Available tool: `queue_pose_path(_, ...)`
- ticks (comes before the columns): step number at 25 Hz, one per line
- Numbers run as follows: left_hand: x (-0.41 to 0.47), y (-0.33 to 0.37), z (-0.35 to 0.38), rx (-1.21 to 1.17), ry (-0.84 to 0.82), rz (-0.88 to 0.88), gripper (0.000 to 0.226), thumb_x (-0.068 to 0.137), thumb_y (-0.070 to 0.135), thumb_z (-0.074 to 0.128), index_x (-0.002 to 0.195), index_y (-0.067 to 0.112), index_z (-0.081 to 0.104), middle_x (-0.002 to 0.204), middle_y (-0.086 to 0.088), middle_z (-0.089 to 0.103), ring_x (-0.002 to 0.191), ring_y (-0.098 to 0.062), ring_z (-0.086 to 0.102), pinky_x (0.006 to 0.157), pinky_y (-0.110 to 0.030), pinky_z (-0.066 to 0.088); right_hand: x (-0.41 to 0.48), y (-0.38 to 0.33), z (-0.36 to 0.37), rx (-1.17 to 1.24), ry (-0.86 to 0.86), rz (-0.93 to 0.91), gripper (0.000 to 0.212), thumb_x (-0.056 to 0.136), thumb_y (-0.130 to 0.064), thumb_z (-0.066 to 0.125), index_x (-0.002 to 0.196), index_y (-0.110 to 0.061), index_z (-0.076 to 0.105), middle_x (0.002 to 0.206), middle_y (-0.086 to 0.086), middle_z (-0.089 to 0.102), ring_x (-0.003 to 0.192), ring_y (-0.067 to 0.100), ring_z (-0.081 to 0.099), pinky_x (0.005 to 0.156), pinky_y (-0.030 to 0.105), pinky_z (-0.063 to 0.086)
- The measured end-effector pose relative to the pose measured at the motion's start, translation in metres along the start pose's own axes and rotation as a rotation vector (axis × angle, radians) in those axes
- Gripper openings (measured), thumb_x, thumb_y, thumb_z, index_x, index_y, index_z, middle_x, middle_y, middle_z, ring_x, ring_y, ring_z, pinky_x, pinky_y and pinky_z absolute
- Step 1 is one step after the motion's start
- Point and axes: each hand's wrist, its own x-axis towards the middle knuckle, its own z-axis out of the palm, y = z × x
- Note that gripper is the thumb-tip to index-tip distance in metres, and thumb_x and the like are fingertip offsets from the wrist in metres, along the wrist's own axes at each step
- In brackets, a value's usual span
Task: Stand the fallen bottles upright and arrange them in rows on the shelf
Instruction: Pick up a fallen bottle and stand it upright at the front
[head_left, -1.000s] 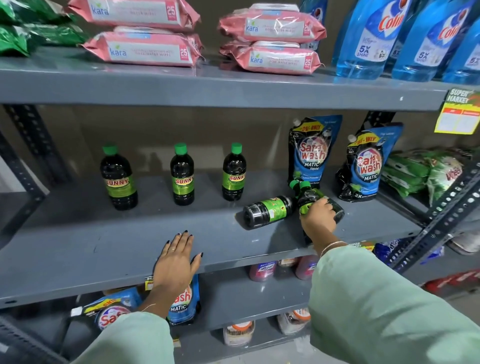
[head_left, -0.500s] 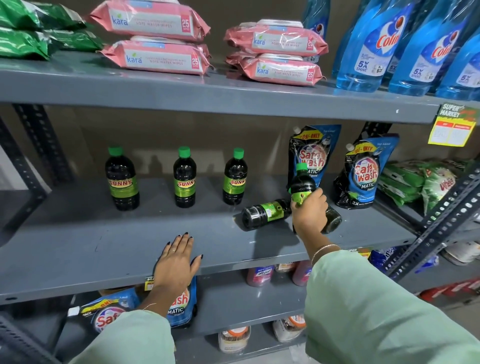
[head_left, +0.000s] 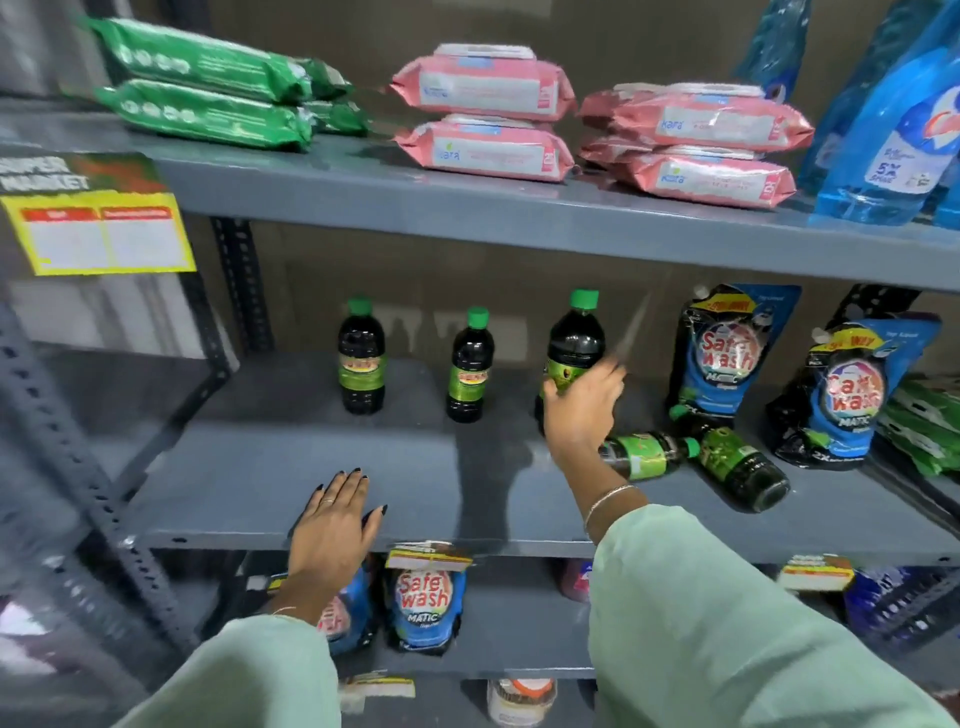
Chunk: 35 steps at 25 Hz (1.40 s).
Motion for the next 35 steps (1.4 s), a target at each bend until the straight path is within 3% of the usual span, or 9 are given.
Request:
queue_pose_path(9, -0.009, -0.09, -0.019, 0.038, 0.0, -0.106, 0.069, 0.084, 0.049, 0.019, 0.122, 0.005, 0.054, 0.128, -0.011, 0.056, 0.12, -0.027, 0.049, 0.1, -0.044, 0.037, -0.09, -0.074, 0.088, 0.124, -0.138, -0.05, 0.078, 0.081, -0.024, 0.068, 0.139, 0.002, 0.023, 0.135, 0.019, 0.035, 0.131, 0.034, 0.029, 0.095, 0.048, 0.044)
queue_pose_path(14, -0.013, -0.106, -0.021, 0.04, -0.051, -0.093, 0.078, 0.092, 0.051, -0.001, 0.121, 0.006, 0.056, 0.126, -0.012, 0.058, 0.116, -0.027, 0.053, 0.093, -0.045, 0.043, -0.131, -0.088, 0.122, 0.197, -0.174, -0.073, 0.076, 0.079, -0.018, 0.07, 0.138, 0.001, 0.026, 0.131, 0.018, 0.037, 0.126, 0.035, 0.033, 0.096, 0.041, 0.04)
queue_pose_path(21, -0.012, -0.111, -0.013, 0.023, -0.044, -0.085, 0.077, 0.092, 0.05, -0.003, 0.124, 0.008, 0.053, 0.13, -0.009, 0.055, 0.119, -0.024, 0.05, 0.097, -0.043, 0.04, -0.157, -0.094, 0.151, 0.29, -0.176, -0.07, 0.076, 0.076, -0.013, 0.075, 0.135, 0.0, 0.029, 0.128, 0.017, 0.039, 0.12, 0.032, 0.036, 0.095, 0.028, 0.03)
queue_pose_path(25, -0.01, -0.113, -0.009, 0.037, 0.002, -0.064, 0.082, 0.089, 0.053, -0.009, 0.13, 0.009, 0.047, 0.136, -0.009, 0.049, 0.125, -0.023, 0.044, 0.103, -0.041, 0.031, -0.162, -0.095, 0.16, 0.282, -0.158, -0.074, 0.08, 0.072, -0.014, 0.079, 0.134, 0.001, 0.031, 0.126, 0.019, 0.039, 0.117, 0.033, 0.038, 0.099, 0.035, 0.034)
queue_pose_path(35, -0.011, -0.112, -0.008, 0.057, 0.027, -0.043, 0.079, 0.087, 0.055, -0.007, 0.136, 0.012, 0.038, 0.143, -0.007, 0.038, 0.132, -0.021, 0.033, 0.106, -0.035, 0.016, -0.165, -0.093, 0.162, 0.244, -0.173, -0.054, 0.084, 0.069, -0.026, 0.081, 0.132, -0.001, 0.032, 0.128, 0.016, 0.039, 0.122, 0.029, 0.036, 0.096, 0.035, 0.041)
